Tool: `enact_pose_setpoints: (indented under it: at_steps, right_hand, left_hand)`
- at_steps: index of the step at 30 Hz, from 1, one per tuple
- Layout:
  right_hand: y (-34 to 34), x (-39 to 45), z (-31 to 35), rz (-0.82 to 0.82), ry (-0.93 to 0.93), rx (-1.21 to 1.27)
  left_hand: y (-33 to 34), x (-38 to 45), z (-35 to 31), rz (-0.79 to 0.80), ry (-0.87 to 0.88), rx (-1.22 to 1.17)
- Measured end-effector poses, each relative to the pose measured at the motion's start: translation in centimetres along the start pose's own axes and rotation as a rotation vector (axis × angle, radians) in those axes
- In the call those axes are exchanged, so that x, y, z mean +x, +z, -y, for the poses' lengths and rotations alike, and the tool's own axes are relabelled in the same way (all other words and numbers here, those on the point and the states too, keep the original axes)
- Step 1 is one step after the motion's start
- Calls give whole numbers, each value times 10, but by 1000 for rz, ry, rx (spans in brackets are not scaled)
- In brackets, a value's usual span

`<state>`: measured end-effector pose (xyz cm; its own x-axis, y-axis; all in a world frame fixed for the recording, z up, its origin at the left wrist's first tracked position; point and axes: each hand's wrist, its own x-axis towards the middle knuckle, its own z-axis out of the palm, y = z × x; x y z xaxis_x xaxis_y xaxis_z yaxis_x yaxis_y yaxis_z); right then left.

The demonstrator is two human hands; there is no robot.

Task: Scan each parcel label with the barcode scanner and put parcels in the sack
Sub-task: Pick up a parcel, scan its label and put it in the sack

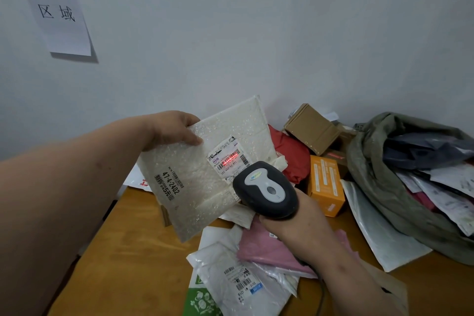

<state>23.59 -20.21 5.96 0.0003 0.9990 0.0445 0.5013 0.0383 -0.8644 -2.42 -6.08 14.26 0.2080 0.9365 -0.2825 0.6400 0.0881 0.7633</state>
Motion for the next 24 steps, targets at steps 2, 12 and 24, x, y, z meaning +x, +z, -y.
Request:
enact_pose_setpoints:
  at_steps: [2, 12, 24]
  right_hand:
    - [-2, 0, -3, -2, 4, 13]
    - [-31, -7, -12, 22, 19, 33]
    - [-107, -4, -57, -233, 307, 405]
  left_hand:
    - [3, -2, -3, -3, -4, 5]
    - [30, 3, -17, 9, -30, -4]
    - [116, 61, -63, 24, 78, -288]
